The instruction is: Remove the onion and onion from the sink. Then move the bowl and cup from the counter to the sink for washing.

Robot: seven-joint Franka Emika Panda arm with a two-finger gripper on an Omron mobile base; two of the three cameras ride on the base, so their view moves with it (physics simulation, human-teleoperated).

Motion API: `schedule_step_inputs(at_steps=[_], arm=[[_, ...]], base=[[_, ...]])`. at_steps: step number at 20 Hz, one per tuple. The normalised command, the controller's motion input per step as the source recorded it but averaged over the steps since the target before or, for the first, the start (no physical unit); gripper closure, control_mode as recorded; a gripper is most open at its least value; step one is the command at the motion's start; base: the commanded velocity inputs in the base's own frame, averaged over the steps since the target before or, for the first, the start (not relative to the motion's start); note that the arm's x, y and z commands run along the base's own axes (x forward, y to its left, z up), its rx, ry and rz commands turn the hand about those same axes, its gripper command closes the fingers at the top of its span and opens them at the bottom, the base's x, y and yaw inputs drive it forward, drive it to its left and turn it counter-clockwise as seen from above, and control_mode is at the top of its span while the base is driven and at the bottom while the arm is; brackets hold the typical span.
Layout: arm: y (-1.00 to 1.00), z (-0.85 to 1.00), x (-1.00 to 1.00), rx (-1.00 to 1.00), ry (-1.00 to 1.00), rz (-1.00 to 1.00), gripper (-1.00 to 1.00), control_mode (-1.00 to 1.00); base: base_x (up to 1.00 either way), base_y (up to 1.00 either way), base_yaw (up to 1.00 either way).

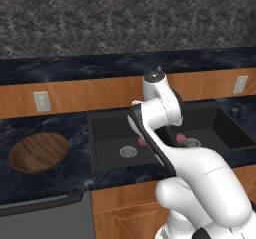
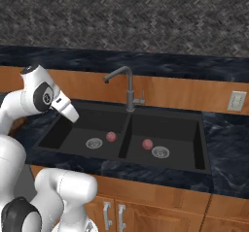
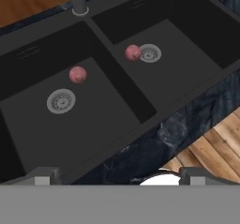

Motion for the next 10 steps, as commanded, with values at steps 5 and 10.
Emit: schedule_step_inputs(at_steps=[5,10], arm=[[0.0,-0.3,0.07,0.0,-0.07,0.0,-1.0,-1.0],[0.0,-0.29,0.1,-0.02,-0.04,0.0,-1.0,-1.0]], base=[[0.0,0.0,0.0],[0.0,0.0,0.0]])
